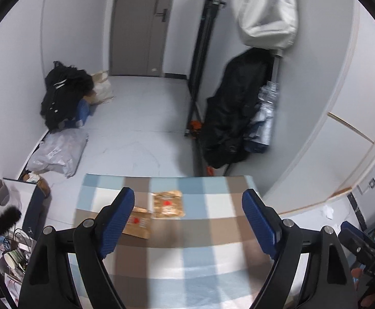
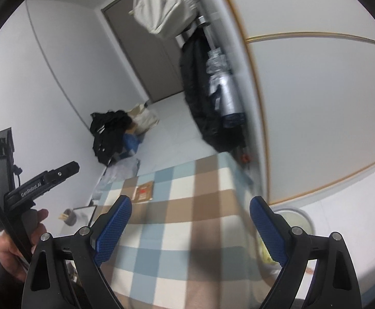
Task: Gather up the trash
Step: 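Move both empty grippers back over the tablecloth, then lower the right gripper onto a gold LOVE & TASTY packet and close it, then grasp the other gold packet with the left gripper while the right gripper lifts its packet, then carry both gold packets over the white bin with both grippers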
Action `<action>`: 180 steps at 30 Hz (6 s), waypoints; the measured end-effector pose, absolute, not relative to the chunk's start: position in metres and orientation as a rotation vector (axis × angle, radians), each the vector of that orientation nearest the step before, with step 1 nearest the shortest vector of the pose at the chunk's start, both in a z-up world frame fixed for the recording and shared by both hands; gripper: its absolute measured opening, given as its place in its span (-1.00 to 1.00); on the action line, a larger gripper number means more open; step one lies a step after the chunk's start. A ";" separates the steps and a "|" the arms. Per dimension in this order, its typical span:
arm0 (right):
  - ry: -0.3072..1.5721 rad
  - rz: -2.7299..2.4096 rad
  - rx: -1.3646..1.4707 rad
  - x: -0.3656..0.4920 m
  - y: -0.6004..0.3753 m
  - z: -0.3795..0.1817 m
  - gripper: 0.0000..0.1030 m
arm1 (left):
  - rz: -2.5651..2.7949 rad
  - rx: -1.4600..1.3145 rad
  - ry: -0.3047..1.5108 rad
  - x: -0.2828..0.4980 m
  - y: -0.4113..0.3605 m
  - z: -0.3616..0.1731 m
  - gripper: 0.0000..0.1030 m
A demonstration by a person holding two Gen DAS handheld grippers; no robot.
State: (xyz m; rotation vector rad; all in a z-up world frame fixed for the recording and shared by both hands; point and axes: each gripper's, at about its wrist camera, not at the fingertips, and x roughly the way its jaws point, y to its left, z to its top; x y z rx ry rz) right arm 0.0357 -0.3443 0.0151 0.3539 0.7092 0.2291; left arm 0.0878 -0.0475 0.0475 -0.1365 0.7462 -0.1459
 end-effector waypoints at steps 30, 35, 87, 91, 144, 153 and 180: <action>1.054 0.242 -0.027 0.237 -0.106 -0.132 0.60 | 0.044 -0.420 0.972 0.168 0.102 -0.019 0.62; 1.054 0.221 -0.127 0.238 -0.093 -0.137 0.56 | 0.050 -0.436 0.996 0.173 0.108 -0.025 0.62; 1.041 0.321 -0.205 0.218 -0.074 -0.129 -0.26 | 0.052 -0.575 0.991 0.170 0.127 -0.027 0.61; 1.035 0.358 -0.132 0.217 -0.083 -0.122 -0.59 | 0.062 -0.556 1.000 0.171 0.126 -0.029 0.62; 0.808 0.427 0.289 0.092 -0.266 -0.048 -0.94 | -0.108 0.046 1.181 0.162 0.000 -0.109 -0.31; 0.757 0.422 0.316 0.074 -0.283 -0.036 -0.94 | -0.116 -0.022 1.196 0.151 -0.001 -0.108 -0.31; 0.599 0.160 0.400 0.025 -0.482 0.019 -0.94 | -0.628 -0.077 1.037 0.123 -0.231 -0.019 -0.31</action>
